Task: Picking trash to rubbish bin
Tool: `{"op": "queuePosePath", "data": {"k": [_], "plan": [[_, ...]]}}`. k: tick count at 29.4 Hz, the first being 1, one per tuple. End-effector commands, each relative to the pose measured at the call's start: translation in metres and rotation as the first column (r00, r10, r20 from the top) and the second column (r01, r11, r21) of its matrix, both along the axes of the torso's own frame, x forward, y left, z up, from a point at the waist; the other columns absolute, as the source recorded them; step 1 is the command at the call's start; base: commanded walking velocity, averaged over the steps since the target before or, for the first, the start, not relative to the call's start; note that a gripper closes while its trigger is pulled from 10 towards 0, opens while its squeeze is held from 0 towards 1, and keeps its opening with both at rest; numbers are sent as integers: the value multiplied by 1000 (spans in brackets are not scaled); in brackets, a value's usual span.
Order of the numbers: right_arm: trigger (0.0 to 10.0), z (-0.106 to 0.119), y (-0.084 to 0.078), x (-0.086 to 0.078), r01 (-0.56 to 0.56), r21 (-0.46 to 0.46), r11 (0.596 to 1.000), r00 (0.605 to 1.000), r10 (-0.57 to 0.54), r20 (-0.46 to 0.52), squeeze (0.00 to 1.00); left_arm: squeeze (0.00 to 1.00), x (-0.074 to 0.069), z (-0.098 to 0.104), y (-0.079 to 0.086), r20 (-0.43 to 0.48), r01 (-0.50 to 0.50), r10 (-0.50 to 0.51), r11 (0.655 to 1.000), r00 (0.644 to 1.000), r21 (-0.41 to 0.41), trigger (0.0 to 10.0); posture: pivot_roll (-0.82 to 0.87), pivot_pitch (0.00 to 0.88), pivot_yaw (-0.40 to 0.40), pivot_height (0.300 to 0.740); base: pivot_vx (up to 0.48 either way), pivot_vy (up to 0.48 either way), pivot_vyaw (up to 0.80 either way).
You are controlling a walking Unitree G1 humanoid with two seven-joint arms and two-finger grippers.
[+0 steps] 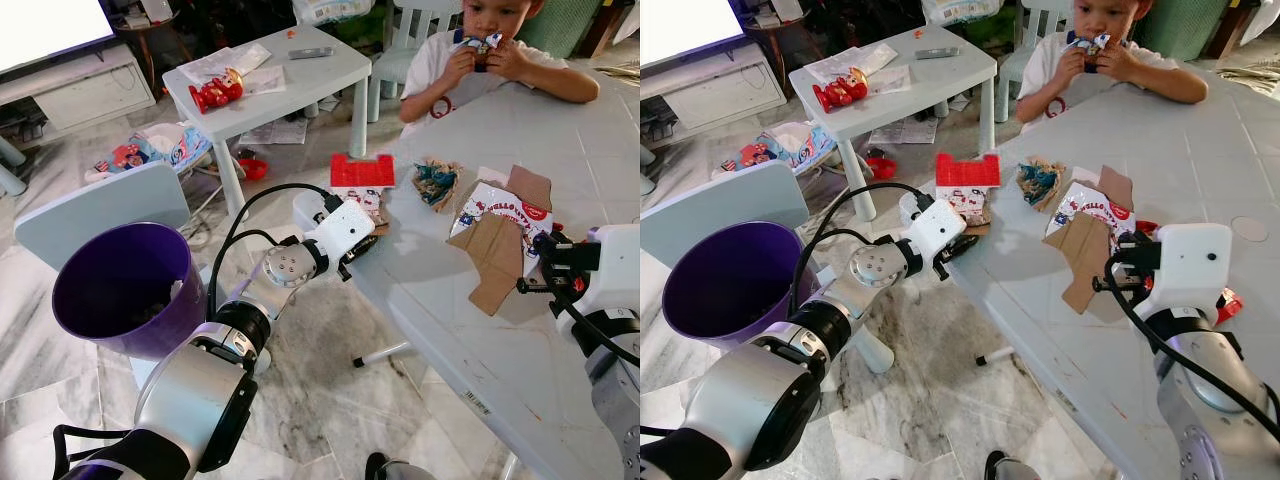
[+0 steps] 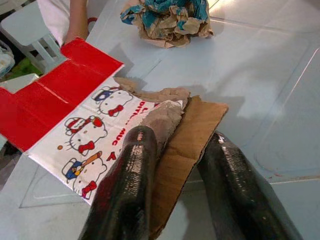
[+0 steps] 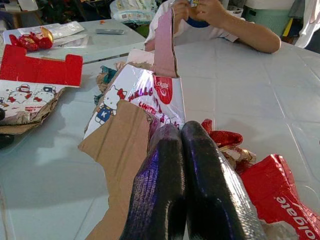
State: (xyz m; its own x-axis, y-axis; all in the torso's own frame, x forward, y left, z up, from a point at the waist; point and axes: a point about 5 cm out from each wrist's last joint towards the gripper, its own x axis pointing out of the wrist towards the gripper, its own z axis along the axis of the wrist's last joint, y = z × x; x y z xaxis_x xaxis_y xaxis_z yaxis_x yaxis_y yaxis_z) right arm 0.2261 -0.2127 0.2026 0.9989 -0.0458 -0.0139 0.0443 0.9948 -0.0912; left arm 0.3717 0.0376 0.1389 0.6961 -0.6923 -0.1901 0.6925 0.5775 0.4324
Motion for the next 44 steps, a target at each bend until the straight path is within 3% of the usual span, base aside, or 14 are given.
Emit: {"op": "queuePosePath", "data": {"k": [1, 7, 16, 26, 33, 34, 39, 44], "plan": [[0, 7, 1, -3, 6, -9, 1000, 1000, -6, 27, 0, 0, 2, 3, 1, 14, 0, -1, 1000, 1000, 19, 0, -298, 166, 31, 740, 0, 0, 0], [0, 6, 1, -2, 7, -8, 1000, 1000, -7, 27, 0, 0, 3, 6, 1, 24, 0, -1, 1000, 1000, 14, 0, -296, 164, 33, 740, 0, 0, 0], [0, 5, 2, 0, 9, -4, 1000, 1000, -9, 30, 0, 0, 8, 28, -2, 140, -23, 33, 997, 990, -73, 0, -285, 155, 37, 740, 0, 0, 0], [0, 3, 5, 5, 5, 8, 1000, 999, -6, 38, 0, 0, 10, 56, -5, 292, -16, 70, 983, 954, -182, 0, -254, 133, 48, 740, 0, 0, 0], [0, -1, 11, 11, -5, 32, 999, 999, 3, 46, 0, 0, 10, 78, 3, 427, -37, 159, 960, 890, -279, 0, -196, 117, 56, 740, 0, 0, 0], [0, -2, 13, 13, -10, 40, 999, 999, 9, 46, 0, 0, 9, 83, 9, 457, -46, 192, 949, 868, -311, 0, -181, 114, 57, 740, 0, 0, 0], [0, -7, 21, 21, -29, 60, 998, 998, 26, 53, 0, 0, 3, 86, 25, 506, -63, 267, 921, 820, -385, 0, -133, 107, 63, 740, 0, 0, 0], [0, -9, 23, 26, -28, 69, 997, 998, 24, 63, 0, 0, -4, 84, 30, 511, -85, 322, 897, 797, -433, 0, -101, 105, 69, 740, 0, 0, 0]]}}
